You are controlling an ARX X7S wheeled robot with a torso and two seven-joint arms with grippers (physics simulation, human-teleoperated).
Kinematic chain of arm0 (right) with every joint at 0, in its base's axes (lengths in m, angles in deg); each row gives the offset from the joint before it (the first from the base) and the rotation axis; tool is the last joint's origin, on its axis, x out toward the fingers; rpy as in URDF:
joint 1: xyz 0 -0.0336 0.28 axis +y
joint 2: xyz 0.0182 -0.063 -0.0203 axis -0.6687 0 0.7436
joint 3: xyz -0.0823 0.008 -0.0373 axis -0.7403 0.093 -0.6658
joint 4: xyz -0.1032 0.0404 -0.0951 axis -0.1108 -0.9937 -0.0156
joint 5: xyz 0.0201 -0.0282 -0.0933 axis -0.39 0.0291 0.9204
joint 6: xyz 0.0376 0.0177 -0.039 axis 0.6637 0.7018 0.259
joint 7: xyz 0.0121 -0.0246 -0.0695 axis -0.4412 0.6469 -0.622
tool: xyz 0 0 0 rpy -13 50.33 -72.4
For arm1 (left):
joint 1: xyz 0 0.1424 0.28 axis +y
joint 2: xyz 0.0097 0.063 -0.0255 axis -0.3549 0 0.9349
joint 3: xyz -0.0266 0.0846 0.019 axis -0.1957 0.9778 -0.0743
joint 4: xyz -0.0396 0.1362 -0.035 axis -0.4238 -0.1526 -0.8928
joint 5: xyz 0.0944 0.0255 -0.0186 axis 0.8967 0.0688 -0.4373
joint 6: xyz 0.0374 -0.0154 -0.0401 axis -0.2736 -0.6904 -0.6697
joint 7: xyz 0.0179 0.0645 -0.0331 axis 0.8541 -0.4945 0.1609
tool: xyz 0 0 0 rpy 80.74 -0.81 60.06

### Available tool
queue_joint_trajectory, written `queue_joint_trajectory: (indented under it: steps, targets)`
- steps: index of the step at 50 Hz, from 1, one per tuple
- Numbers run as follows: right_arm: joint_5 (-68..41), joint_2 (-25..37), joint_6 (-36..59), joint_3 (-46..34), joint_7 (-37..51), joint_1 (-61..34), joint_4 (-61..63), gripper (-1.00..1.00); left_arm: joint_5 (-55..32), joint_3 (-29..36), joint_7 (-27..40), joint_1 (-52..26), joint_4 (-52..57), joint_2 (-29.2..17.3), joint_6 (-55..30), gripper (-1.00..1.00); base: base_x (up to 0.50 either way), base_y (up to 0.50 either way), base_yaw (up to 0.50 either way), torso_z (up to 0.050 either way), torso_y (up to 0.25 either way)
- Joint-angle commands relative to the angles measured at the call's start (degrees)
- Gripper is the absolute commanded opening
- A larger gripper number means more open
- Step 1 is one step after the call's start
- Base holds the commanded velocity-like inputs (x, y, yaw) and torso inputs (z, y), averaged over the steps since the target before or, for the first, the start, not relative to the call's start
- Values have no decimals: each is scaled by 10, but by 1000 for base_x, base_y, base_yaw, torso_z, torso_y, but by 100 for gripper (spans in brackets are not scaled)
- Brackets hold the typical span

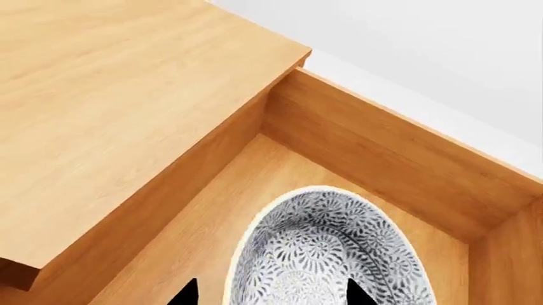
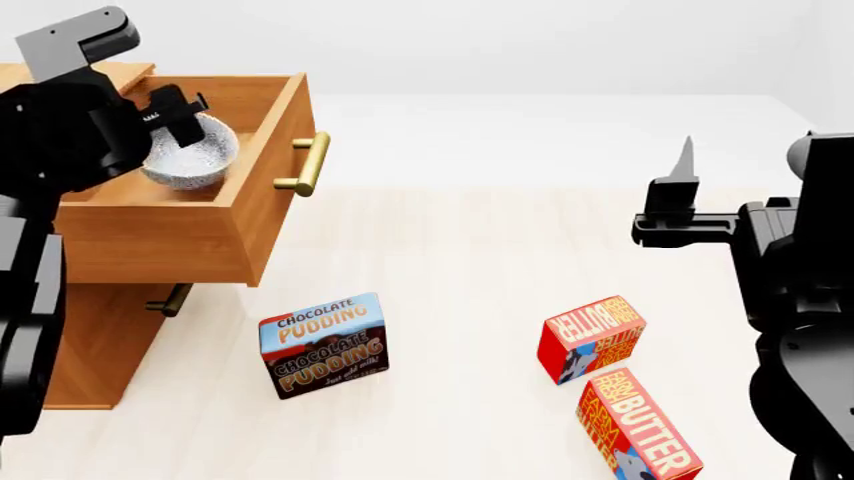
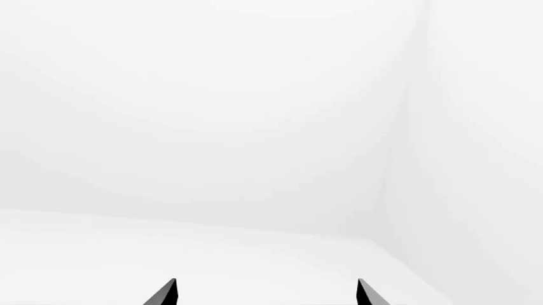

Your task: Put the bowl in the top drawer of the cabinet.

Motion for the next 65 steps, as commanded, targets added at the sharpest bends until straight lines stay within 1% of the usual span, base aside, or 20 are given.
queue_joint_trajectory:
  steps: [1, 10, 15, 18, 22, 26, 36, 42, 50, 59, 65]
  targets:
    - [0, 1, -6, -1, 1, 2, -4, 100, 9, -5, -3, -2, -2, 2, 1, 100, 0, 0, 0, 0, 0]
    - [-3, 1, -5, 0, 3, 4, -2, 100, 17, -11, -6, -5, -2, 2, 1, 100, 0, 0, 0, 0, 0]
    - [-4, 1, -6, 0, 4, 5, -2, 100, 15, -14, 0, -4, 27, -5, -2, 100, 0, 0, 0, 0, 0]
    - [-4, 1, -5, 0, 4, 4, -2, 100, 3, -22, 18, 6, 85, -17, -21, 100, 0, 0, 0, 0, 0]
    - [-6, 1, -3, -1, 6, 1, 0, 100, -23, -35, 48, 23, 207, -39, -56, 100, 0, 0, 0, 0, 0]
    - [-8, 1, -2, 0, 6, 1, 2, 100, -43, -43, 65, 32, 290, -53, -83, 100, 0, 0, 0, 0, 0]
    - [-14, 2, 4, 7, 7, 1, 8, 100, -68, -40, 79, 50, 416, -75, -125, 100, 0, 0, 0, 0, 0]
    - [-15, 4, -2, 11, 5, 4, 6, 100, -82, -42, 85, 69, 473, -92, -139, 100, 0, 0, 0, 0, 0]
    - [-12, 5, -18, 9, 3, 12, -2, 100, -119, -53, 84, 120, 588, -128, -158, 100, 0, 0, 0, 0, 0]
    - [-20, 5, -7, 15, 6, 8, 10, 100, -183, -82, 108, 183, 737, -173, -186, 100, 0, 0, 0, 0, 0]
    - [-29, 4, 4, 22, 8, 5, 24, 100, -219, -106, 123, 224, 812, -201, -191, 100, 0, 0, 0, 0, 0]
